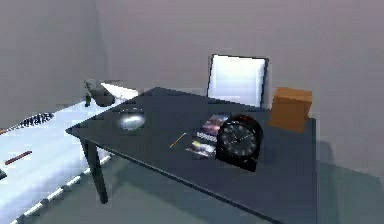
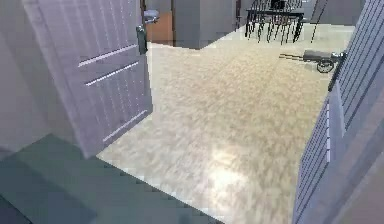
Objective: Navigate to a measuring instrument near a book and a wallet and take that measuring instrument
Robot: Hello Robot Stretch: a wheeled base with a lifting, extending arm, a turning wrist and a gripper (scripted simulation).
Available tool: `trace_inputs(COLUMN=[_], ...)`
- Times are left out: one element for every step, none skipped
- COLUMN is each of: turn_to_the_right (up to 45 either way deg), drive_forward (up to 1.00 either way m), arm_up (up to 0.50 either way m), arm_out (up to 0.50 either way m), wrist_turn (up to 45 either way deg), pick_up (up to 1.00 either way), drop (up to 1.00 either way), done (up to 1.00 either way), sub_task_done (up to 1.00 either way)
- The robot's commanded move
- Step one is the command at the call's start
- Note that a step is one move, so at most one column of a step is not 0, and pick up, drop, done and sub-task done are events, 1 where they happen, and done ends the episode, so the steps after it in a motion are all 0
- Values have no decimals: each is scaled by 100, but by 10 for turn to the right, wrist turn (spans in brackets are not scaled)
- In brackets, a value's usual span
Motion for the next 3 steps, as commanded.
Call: trace_inputs(turn_to_the_right=[-450,-120,0], drive_forward=[0,0,15], arm_up=[0,0,0], arm_out=[0,0,0], wrist_turn=[0,0,0], pick_up=[0,0,0], drop=[0,0,0], done=[0,0,0], sub_task_done=[0,0,0])
